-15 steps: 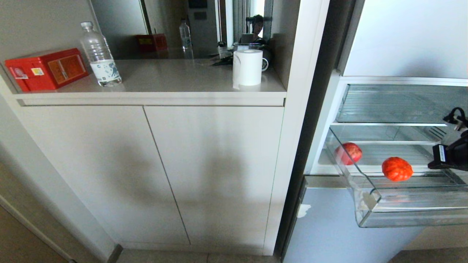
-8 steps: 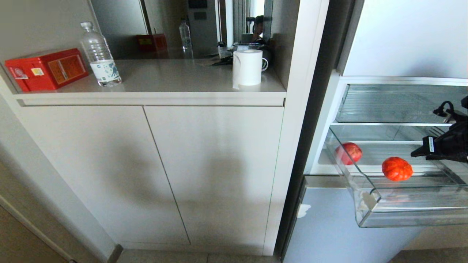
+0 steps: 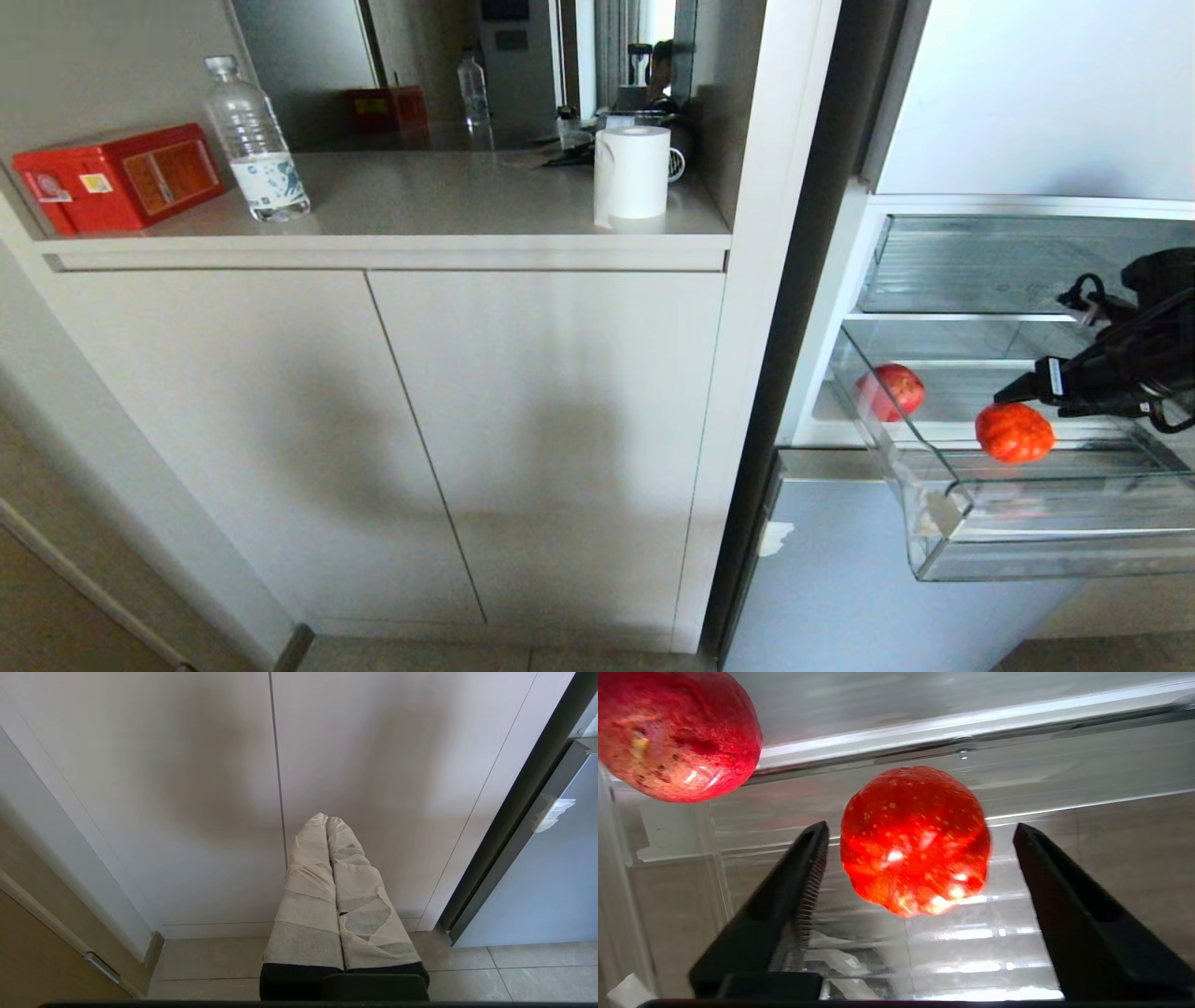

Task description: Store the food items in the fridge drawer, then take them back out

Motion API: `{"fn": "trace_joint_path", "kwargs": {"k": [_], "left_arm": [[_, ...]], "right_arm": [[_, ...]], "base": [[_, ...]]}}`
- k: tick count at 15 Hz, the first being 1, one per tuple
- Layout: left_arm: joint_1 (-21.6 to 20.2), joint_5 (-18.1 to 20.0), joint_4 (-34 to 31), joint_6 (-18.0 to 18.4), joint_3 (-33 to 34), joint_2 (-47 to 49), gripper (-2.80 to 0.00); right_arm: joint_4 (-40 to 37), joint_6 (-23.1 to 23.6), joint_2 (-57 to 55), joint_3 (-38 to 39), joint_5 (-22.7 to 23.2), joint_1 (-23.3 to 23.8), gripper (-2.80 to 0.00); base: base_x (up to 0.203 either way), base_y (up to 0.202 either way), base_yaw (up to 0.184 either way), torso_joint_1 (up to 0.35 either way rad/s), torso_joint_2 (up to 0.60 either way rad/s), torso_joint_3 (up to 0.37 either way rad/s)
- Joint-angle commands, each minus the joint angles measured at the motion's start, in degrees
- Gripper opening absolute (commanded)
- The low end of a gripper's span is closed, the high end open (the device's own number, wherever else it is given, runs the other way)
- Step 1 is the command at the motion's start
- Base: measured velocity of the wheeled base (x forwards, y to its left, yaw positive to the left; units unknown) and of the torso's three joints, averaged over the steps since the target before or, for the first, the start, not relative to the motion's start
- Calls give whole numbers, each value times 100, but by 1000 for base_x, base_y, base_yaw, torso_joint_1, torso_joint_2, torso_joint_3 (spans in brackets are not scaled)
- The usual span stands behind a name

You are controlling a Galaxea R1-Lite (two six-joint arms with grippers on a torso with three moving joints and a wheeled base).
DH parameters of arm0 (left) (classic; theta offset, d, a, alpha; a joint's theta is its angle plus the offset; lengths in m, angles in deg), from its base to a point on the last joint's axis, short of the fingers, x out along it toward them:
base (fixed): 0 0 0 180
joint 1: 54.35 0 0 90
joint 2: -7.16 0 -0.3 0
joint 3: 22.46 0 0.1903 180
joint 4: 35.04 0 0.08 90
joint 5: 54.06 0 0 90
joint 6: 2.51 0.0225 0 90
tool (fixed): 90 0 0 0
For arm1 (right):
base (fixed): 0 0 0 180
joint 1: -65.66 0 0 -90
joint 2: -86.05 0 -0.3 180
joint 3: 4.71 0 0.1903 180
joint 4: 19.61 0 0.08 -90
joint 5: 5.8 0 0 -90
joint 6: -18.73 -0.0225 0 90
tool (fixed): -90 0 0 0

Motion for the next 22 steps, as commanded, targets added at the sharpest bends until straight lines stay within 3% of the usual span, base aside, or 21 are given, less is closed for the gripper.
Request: {"fn": "trace_joint_path", "kwargs": {"k": [1,14,15,22], "left_arm": [[-1,-1,-2,0,0,9,-280],[-1,-1,-2,0,0,9,-280],[-1,-1,-2,0,0,9,-280],[-1,-1,-2,0,0,9,-280]], "right_arm": [[-13,4,-151,-29,-3,-51,0],[-4,-110,-628,-135,-25,-288,0],[-4,-110,-648,-136,-25,-288,-280],[-10,-209,-255,-29,-25,-288,-280]], "base": [[0,0,0,0,0,0],[0,0,0,0,0,0],[0,0,0,0,0,0],[0,0,0,0,0,0]]}}
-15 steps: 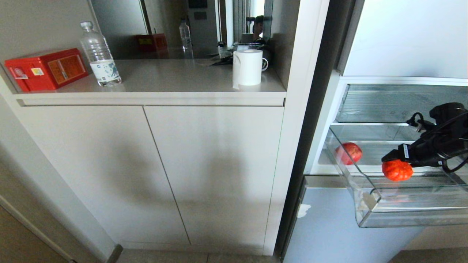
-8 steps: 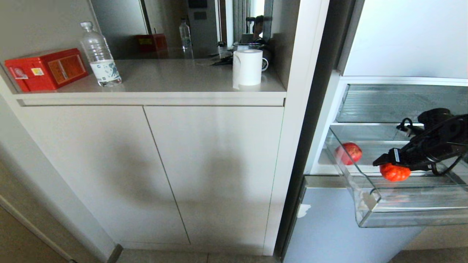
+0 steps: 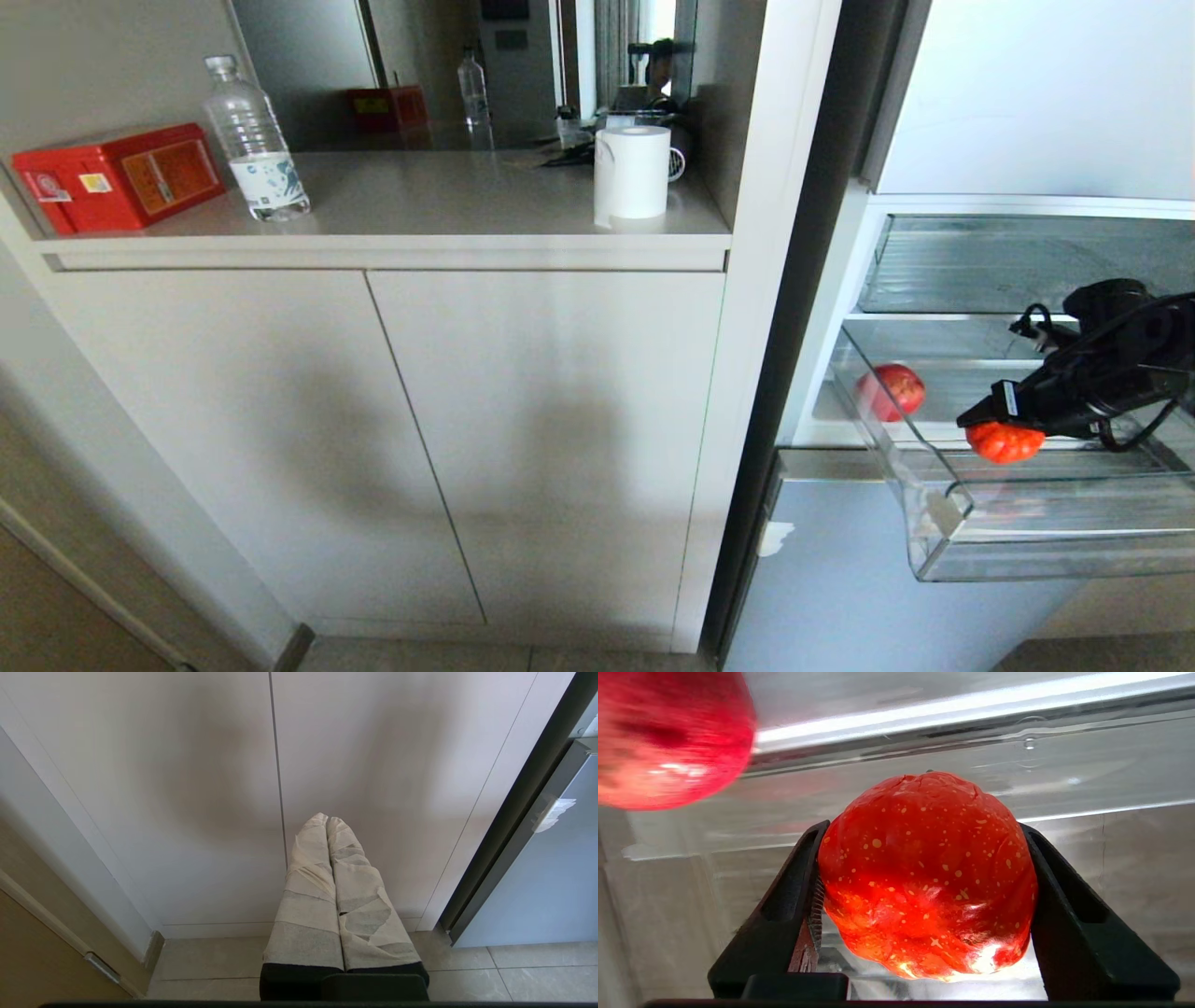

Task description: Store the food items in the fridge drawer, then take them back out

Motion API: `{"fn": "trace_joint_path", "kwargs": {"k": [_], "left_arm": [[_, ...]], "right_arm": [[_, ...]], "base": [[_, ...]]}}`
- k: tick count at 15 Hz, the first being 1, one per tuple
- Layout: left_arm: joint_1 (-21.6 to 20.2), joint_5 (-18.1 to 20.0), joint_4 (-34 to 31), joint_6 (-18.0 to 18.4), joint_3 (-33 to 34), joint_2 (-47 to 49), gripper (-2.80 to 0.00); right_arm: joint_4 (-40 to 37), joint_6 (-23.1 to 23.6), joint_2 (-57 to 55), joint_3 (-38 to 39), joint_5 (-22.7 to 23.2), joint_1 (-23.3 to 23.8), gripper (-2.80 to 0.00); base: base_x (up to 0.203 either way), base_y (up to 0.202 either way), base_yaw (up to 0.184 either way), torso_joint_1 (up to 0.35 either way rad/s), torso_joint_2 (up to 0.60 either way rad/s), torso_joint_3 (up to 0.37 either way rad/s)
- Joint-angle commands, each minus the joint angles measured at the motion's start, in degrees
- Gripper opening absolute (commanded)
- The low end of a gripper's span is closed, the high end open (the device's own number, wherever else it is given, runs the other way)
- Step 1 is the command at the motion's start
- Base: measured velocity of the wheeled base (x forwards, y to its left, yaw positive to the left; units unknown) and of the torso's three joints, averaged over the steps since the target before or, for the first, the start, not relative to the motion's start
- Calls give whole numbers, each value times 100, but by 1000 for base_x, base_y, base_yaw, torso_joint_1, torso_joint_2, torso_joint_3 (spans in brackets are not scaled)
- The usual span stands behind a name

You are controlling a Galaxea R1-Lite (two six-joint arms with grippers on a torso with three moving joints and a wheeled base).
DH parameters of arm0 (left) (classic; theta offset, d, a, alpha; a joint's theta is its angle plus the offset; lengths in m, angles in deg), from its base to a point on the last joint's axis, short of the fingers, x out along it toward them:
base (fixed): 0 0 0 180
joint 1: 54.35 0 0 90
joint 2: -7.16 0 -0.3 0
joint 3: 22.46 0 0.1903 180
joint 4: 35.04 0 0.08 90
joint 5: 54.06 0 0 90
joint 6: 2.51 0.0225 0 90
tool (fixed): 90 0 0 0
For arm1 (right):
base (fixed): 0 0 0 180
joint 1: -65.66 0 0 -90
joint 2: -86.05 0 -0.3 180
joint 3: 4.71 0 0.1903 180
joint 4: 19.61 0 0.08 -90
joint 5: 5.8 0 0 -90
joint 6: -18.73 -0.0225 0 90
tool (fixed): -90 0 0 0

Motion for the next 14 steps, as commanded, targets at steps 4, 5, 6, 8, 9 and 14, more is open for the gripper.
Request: {"fn": "trace_joint_path", "kwargs": {"k": [4,5,6,8,9,14], "left_arm": [[-1,-1,-1,0,0,9,-280],[-1,-1,-1,0,0,9,-280],[-1,-1,-1,0,0,9,-280],[-1,-1,-1,0,0,9,-280],[-1,-1,-1,0,0,9,-280],[-1,-1,-1,0,0,9,-280]], "right_arm": [[-11,-89,1333,535,38,-2,-280],[-10,-91,1704,749,43,0,-280],[-7,-94,2115,981,46,9,-280],[-3,-96,2962,1440,49,77,-280],[9,-81,3405,1714,46,130,-280],[954,111,5486,3852,32,804,-280]], "base": [[0,0,0,0,0,0],[0,0,0,0,0,0],[0,0,0,0,0,0],[0,0,0,0,0,0],[0,0,0,0,0,0],[0,0,0,0,0,0]]}}
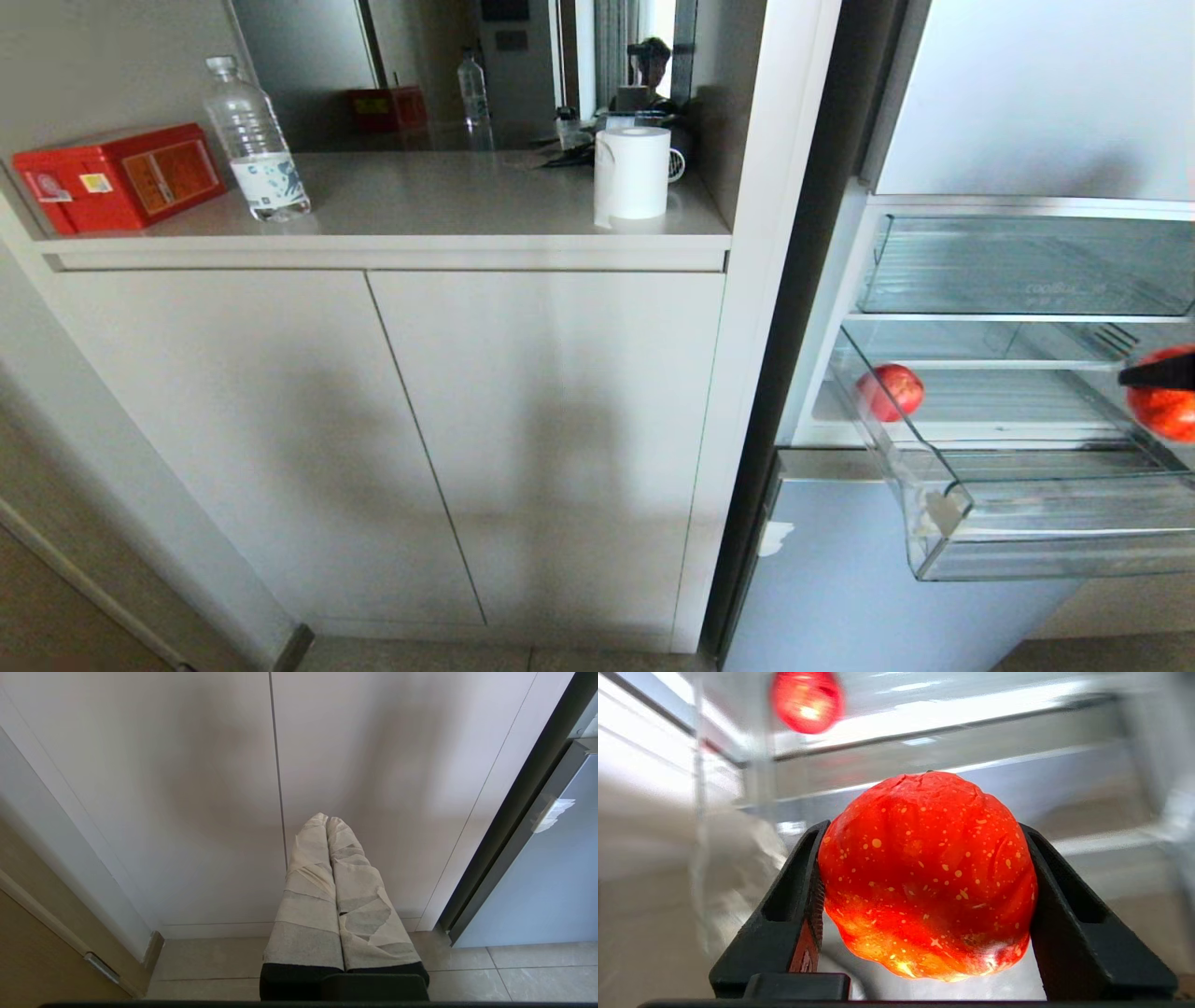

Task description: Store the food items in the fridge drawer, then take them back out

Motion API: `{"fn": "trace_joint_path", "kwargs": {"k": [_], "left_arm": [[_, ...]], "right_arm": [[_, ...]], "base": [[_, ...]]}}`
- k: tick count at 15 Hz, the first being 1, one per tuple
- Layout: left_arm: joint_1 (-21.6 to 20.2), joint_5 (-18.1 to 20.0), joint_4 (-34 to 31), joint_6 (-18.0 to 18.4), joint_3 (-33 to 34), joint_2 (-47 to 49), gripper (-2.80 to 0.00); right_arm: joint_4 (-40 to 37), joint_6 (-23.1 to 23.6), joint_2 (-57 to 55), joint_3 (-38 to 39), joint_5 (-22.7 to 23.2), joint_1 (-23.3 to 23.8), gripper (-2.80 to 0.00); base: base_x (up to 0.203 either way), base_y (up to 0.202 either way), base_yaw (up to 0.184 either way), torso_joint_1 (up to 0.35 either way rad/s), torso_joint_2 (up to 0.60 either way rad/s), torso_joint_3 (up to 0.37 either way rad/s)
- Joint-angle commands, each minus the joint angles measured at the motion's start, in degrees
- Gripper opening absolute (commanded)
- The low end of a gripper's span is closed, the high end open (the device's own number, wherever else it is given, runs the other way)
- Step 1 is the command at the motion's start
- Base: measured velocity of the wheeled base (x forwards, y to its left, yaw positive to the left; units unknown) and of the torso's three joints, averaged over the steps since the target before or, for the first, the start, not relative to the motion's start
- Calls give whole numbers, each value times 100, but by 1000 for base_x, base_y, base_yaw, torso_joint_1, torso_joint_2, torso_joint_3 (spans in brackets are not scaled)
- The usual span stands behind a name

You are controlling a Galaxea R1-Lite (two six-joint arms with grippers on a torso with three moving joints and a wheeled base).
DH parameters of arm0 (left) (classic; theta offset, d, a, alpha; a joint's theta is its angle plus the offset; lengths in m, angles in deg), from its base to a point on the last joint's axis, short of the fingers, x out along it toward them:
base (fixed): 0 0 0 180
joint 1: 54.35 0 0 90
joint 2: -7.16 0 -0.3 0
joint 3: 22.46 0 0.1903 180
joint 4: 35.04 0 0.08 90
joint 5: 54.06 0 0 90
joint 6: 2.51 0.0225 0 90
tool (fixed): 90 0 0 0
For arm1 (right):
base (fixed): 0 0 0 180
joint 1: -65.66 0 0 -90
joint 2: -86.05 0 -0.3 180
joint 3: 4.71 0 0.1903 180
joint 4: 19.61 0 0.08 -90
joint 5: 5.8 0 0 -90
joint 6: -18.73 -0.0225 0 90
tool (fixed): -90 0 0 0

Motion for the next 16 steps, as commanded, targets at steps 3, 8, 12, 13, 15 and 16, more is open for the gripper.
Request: {"fn": "trace_joint_path", "kwargs": {"k": [3,8,12,13,15,16], "left_arm": [[-1,-1,-2,0,0,9,-280],[-1,-1,-2,0,0,9,-280],[-1,-1,-2,0,0,9,-280],[-1,-1,-2,0,0,9,-280],[-1,-1,-2,0,0,9,-280],[-1,-1,-2,0,0,9,-280]], "right_arm": [[1144,212,1926,1765,32,830,-280],[1342,245,2814,2490,80,1060,-280],[1343,248,3203,2790,186,1061,-280],[1343,246,3309,2850,187,1061,-280],[1343,249,3384,2930,187,1061,-280],[1343,254,3382,2951,187,1061,-280]], "base": [[0,0,0,0,0,0],[0,3,-86,0,4,0],[-2,8,-177,5,1,4],[-2,6,-170,7,11,7],[2,8,-176,2,-2,6],[2,12,-178,2,0,0]]}}
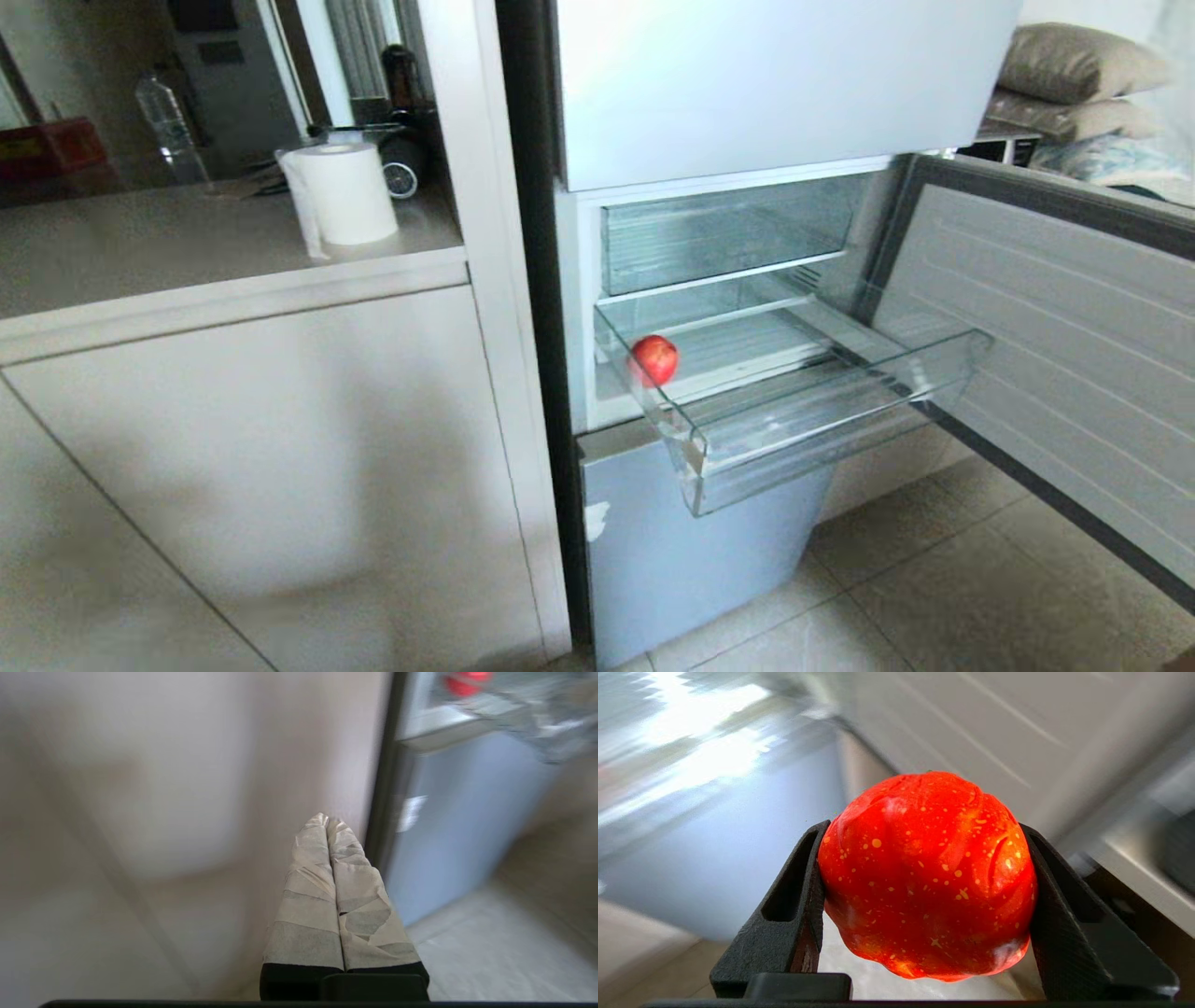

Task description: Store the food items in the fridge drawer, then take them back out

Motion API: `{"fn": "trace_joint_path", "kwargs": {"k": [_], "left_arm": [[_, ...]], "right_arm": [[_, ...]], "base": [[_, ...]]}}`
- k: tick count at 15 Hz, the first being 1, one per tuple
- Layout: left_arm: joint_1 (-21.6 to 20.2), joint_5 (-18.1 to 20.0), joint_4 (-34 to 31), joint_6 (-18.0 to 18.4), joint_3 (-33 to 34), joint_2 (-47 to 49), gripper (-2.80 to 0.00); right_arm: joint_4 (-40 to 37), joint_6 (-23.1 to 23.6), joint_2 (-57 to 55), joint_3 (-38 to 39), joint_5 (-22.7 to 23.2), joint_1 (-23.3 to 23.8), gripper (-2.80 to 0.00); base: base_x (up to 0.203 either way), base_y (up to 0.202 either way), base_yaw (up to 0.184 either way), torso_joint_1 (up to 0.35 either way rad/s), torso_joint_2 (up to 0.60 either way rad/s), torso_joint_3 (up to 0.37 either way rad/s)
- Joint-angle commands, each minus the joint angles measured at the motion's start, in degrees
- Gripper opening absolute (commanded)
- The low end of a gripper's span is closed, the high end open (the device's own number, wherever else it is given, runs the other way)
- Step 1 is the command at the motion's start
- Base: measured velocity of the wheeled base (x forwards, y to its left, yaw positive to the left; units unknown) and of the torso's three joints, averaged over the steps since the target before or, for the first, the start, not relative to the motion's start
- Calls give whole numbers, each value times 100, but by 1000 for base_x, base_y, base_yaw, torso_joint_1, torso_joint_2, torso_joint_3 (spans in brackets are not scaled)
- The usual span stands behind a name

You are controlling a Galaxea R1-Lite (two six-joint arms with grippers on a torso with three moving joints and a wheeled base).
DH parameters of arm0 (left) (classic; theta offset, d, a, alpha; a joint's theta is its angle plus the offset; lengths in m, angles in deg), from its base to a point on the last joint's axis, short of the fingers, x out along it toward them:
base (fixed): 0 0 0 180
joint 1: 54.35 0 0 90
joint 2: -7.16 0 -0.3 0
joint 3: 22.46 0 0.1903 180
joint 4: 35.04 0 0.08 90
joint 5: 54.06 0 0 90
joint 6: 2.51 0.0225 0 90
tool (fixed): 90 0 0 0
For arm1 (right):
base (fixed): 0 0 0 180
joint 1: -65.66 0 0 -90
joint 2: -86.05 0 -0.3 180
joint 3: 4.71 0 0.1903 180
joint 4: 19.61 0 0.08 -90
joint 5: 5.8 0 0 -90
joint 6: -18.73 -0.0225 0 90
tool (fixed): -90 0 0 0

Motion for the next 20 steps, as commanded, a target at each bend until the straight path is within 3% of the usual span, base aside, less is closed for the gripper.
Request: {"fn": "trace_joint_path", "kwargs": {"k": [1,6,9,12,16,20], "left_arm": [[1,-1,-2,0,0,9,-280],[1,-1,-2,0,0,9,-280],[1,-1,-2,0,0,9,-280],[1,-1,-2,0,0,9,-280],[1,-1,-2,0,0,9,-280],[1,-1,-2,0,0,9,-280]], "right_arm": [[-6,15,57,48,0,8,-280],[211,-58,-435,69,-11,172,-280],[1232,-210,-1637,-44,-16,916,-280],[2445,-399,-2563,-247,-24,2080,-280],[2679,-477,-2538,-380,-26,2908,-280],[2715,-546,-3563,-935,76,3201,-280]], "base": [[0,7,-177,-4,-1,5],[0,4,-97,4,2,0],[0,0,0,0,0,0],[0,0,0,0,0,0],[0,0,0,0,0,0],[0,0,0,0,0,0]]}}
